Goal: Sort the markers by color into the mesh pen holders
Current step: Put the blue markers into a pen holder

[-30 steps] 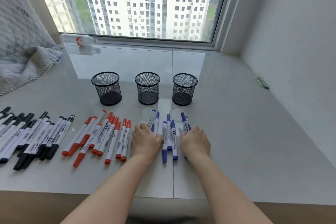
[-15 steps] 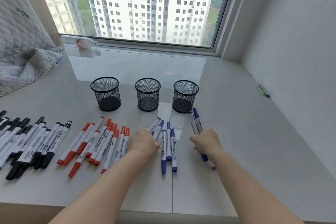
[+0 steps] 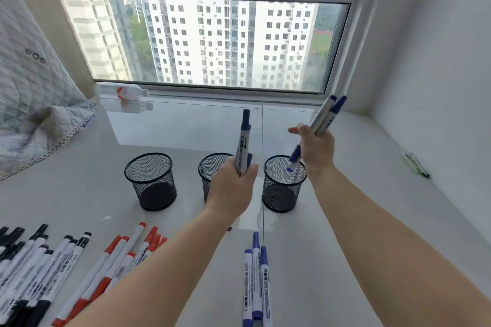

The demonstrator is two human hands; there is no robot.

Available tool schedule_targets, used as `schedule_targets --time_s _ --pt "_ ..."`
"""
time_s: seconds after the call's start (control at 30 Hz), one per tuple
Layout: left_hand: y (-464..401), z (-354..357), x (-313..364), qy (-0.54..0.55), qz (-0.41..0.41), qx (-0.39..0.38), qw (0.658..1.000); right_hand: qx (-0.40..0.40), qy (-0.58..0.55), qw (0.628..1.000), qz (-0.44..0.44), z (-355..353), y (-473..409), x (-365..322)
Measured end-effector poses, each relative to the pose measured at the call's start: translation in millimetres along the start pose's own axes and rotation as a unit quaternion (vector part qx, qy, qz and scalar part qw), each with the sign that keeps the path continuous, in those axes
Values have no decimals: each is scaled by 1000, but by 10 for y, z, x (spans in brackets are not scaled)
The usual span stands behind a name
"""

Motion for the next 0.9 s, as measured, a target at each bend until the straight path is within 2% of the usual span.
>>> schedule_targets --time_s 0.17,0.27,0.37,0.5,0.6,0.67,0.77,0.9 --pt "-204 40 15 106 3 15 994 -75 82 993 35 54 -44 413" --pt "-227 -35 118 175 32 63 982 -79 104 991 41 -22 56 521" --pt "-256 28 303 235 51 57 969 -79 144 986 36 -122 202 510" --pt "-218 281 435 300 26 27 953 -53 142 988 26 -293 519 482" --pt "-93 426 413 336 3 40 941 -53 140 989 22 -342 703 461" --pt "8 503 345 344 -13 47 938 -44 135 990 24 -391 777 450" --pt "153 584 161 288 -36 63 955 -35 116 992 31 -444 873 459" --pt "322 744 -79 273 -74 35 958 -50 106 993 14 -434 940 421"
Point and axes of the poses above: each hand's wrist, its own y-axis away from the middle knuckle, its own z-axis out of the palm, x = y × z, the point moved 10 cm from there along -y, towards the middle knuckle, and after that the axes turned 6 degrees about -y, right-handed, at the moved point
